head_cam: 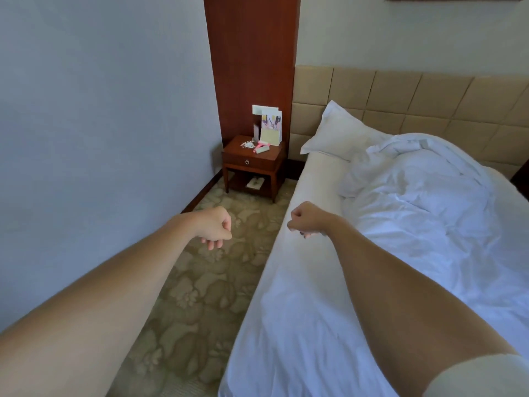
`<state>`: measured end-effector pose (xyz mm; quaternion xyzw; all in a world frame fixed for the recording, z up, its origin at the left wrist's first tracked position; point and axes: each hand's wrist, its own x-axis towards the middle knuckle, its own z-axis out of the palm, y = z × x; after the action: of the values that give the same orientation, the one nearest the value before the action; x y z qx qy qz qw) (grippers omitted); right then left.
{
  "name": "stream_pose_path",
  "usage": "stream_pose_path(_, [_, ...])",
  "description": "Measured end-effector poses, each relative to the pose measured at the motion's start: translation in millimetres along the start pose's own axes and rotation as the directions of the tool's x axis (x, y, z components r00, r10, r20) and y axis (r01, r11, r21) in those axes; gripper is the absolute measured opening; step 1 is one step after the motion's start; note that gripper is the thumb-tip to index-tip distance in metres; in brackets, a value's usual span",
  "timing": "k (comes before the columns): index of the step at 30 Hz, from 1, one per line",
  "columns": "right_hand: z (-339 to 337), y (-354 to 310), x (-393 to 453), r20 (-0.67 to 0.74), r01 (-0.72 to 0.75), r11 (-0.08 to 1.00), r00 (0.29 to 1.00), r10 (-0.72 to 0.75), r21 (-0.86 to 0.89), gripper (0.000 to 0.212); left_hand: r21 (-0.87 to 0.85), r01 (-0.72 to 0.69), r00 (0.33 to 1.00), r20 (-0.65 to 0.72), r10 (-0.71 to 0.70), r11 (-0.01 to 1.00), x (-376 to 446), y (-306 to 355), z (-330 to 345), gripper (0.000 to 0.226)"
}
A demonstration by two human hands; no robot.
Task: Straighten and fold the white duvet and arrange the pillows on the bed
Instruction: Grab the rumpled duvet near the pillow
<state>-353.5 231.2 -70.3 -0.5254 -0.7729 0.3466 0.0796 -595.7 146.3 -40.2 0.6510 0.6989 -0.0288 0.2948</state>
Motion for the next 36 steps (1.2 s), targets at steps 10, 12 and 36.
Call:
stream_pose_path(10, [-16,-24,114,-0.162,-0.173,0.984,0.971,0.177,0.039,0.040,-0.006,-0.120,0.992,0.032,0.121,0.993,134,-61,-80,0.013])
stream_pose_path(12, [-12,-17,136,-0.189,-0.237,0.970,0.951,0.243,0.054,0.040,0.013,-0.169,0.984,0.065,0.168,0.985,170,-68,-88,0.012])
stream_pose_path(36, [-95,-10,365,-0.391,-0.581,0.754,0.646,0.656,0.305,0.038,0.088,-0.566,0.796,0.317,0.515,0.820,523,-46,-260,0.011])
